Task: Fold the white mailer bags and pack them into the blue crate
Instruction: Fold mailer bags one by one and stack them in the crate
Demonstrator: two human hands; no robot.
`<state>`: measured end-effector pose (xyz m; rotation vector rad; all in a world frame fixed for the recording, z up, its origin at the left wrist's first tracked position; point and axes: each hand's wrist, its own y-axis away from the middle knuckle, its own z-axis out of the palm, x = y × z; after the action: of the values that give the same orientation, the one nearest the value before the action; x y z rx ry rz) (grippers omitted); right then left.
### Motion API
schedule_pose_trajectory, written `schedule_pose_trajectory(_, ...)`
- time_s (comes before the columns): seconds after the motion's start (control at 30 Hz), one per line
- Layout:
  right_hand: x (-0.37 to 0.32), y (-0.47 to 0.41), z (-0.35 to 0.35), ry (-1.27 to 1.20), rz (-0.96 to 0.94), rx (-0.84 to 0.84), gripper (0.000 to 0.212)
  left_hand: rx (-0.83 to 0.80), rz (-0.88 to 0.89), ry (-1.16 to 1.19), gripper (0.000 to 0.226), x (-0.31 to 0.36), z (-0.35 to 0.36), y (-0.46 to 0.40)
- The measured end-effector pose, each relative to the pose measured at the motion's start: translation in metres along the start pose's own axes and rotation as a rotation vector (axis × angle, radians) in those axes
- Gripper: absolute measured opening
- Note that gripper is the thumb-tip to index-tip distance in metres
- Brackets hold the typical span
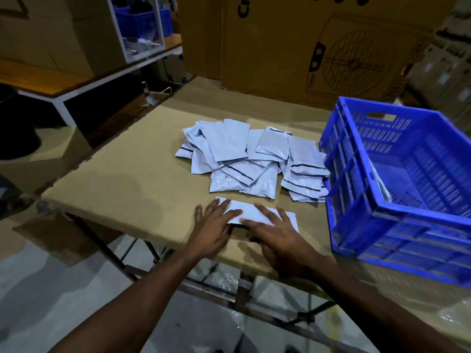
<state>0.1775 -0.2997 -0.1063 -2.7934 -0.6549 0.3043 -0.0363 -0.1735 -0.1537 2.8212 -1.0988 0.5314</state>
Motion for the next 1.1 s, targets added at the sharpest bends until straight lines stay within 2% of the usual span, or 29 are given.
schedule_pose_trajectory(0.07, 0.0, -0.003, 0.0, 0.168, -0.103, -0.142, 0.054, -0.027, -0.015, 0.089, 0.059, 0.003, -0.006, -0.004)
schedule_pose_trajectory(0.13, 0.001, -0.015, -0.008, 0.233, -0.063, -0.392, 0.059, -0.034, -0.017, 0.167, 0.062, 0.005, -0.01, -0.007)
schedule_pose_trajectory(0.2, 0.004, -0.029, -0.02, 0.266, -0.022, -0.528, 0.053, -0.002, -0.049, 0.22, 0.064, 0.006, -0.008, -0.008)
schedule_pose_trajectory(0.23, 0.005, -0.035, -0.027, 0.277, -0.027, -0.493, 0.045, 0.039, -0.079, 0.249, 0.065, 0.007, -0.005, -0.009)
schedule_pose_trajectory(0.3, 0.01, -0.043, -0.043, 0.284, -0.041, -0.313, 0.034, 0.157, -0.138, 0.312, 0.07, 0.008, 0.0, -0.009)
schedule_pose_trajectory(0.37, 0.019, -0.049, -0.061, 0.235, 0.003, -0.217, 0.031, 0.216, -0.164, 0.301, 0.079, 0.011, 0.003, -0.008)
schedule_pose_trajectory(0.5, 0.042, -0.066, -0.103, 0.074, 0.181, -0.051, 0.045, 0.156, -0.199, 0.076, 0.09, 0.027, 0.007, -0.008)
schedule_pose_trajectory(0.57, 0.057, -0.072, -0.126, 0.077, 0.237, 0.084, 0.046, 0.119, -0.167, -0.039, 0.091, 0.039, 0.012, -0.012)
schedule_pose_trajectory(0.67, 0.073, -0.074, -0.162, 0.109, 0.327, 0.216, 0.044, 0.04, -0.121, -0.087, 0.089, 0.059, 0.018, -0.023)
schedule_pose_trajectory(0.9, 0.118, -0.057, -0.225, 0.158, 0.432, 0.393, 0.036, -0.02, -0.061, -0.143, 0.082, 0.098, 0.029, -0.042)
schedule_pose_trajectory(1.1, 0.157, -0.03, -0.251, 0.237, 0.528, 0.362, 0.048, -0.051, -0.05, -0.103, 0.079, 0.127, 0.036, -0.057)
